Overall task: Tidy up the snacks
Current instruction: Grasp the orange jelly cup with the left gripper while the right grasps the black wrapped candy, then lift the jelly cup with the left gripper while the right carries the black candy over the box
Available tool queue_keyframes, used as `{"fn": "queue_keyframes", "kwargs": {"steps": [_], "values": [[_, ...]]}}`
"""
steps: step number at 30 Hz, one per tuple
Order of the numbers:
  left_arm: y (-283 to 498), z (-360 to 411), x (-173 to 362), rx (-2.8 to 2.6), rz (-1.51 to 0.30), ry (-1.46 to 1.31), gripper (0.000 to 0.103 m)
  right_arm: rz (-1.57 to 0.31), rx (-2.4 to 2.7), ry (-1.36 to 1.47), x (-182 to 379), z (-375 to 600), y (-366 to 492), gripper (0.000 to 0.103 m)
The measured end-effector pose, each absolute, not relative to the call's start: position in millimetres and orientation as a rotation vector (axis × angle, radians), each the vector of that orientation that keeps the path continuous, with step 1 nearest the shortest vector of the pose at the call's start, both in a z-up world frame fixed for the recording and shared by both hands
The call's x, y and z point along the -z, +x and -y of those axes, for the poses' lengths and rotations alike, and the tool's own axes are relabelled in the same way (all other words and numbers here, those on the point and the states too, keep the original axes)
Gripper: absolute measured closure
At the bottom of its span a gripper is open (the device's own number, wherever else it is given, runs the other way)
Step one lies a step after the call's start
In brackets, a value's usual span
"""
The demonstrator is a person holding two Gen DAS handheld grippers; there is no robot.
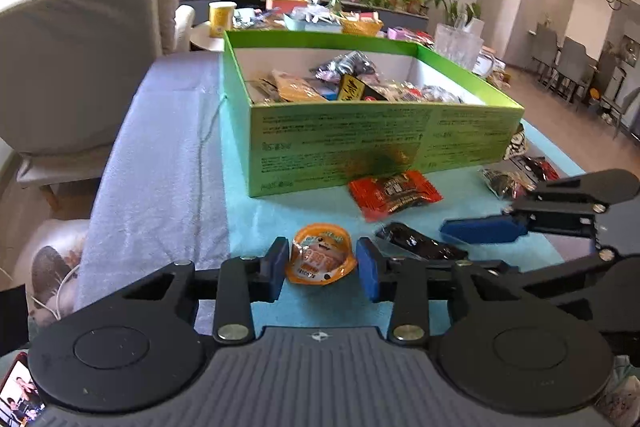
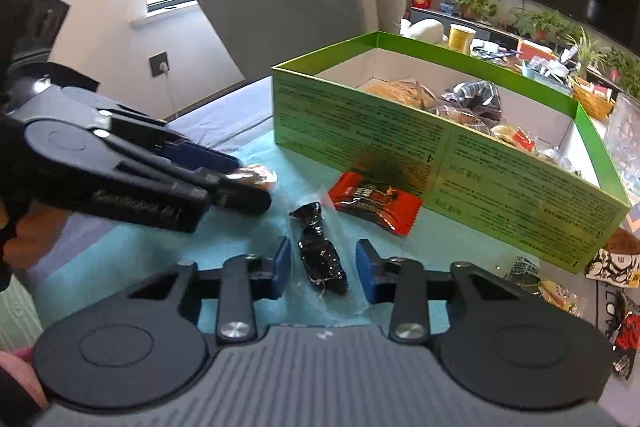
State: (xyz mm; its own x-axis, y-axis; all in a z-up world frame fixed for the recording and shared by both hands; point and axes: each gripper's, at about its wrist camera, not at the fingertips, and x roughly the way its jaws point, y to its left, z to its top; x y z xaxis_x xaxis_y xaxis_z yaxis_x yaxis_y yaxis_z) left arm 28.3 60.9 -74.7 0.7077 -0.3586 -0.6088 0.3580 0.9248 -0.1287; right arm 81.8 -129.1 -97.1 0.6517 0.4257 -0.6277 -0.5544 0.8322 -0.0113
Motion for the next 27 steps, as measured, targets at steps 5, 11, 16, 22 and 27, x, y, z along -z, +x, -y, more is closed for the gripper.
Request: {"fn": "queue_keyframes", "kwargs": {"steps": [5,11,16,22,27], "values": [[19,-65,57,0.394,-0.604,0.001,0.069,-0.627,-0.534,-0.177,87,144,73,0.063],[18,-60,47,0.407,-0.585,-0.011,0.068,-0.568,-0.514,-0.113,65,161,69,0.067],[19,-55,48,0.410,-0.591,-0.017,0.068,-0.507,-0.472,-0.072,50,169,71,0.068],[22,-52,37,0.395,-0.551,-0.048,0.068,-0.435,-0.363,0.013,34,183,86,0.068],[27,-44,22,0.405,-0.494,-0.078,0.068,-0.400,-0.293,0.046,26,191,97,0.068]]}}
